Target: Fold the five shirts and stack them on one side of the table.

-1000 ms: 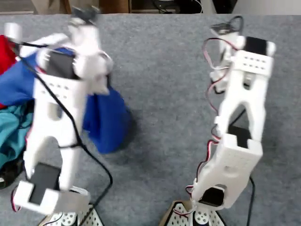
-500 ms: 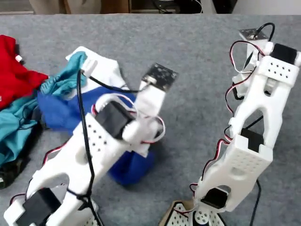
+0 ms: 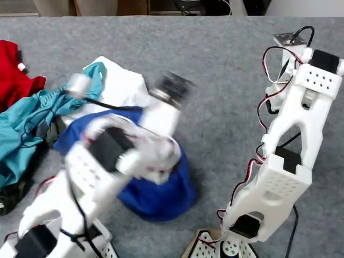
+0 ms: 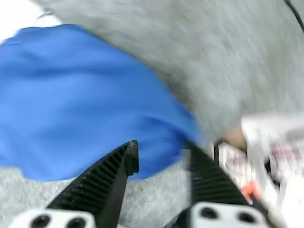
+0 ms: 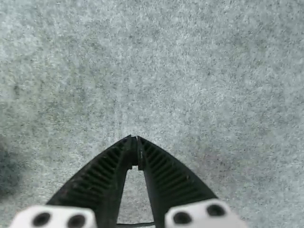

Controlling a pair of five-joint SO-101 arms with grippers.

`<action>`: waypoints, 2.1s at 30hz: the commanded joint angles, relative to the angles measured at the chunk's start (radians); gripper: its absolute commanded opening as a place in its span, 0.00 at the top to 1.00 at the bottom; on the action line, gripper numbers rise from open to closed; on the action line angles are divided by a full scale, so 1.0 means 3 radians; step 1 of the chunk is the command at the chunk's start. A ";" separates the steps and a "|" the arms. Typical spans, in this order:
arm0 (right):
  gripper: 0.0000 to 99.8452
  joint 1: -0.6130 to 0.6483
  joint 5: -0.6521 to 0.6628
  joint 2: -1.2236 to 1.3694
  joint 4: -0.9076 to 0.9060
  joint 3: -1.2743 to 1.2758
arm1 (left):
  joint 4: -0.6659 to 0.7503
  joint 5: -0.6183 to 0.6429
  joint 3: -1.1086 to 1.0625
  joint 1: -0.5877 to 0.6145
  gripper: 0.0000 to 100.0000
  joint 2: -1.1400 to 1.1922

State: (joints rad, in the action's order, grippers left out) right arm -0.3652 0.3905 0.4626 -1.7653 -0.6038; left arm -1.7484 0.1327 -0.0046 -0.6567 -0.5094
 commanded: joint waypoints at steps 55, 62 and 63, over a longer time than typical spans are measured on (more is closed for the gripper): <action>0.99 0.0892 -0.0281 0.1250 0.1468 -0.0156 | 0.0777 -0.0087 0.5590 0.2900 0.98 0.4780; 0.99 0.0898 -0.0281 0.1256 0.1468 -0.0146 | 0.0798 -0.0082 0.5585 0.3529 0.98 0.4069; 0.99 0.0898 -0.0281 0.1256 0.1468 -0.0146 | 0.0798 -0.0082 0.5585 0.3621 0.98 0.3997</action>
State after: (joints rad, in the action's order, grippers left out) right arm -0.1105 0.3153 0.8462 -1.3403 -0.6038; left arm -1.5136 0.1097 1.6157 0.3575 0.8178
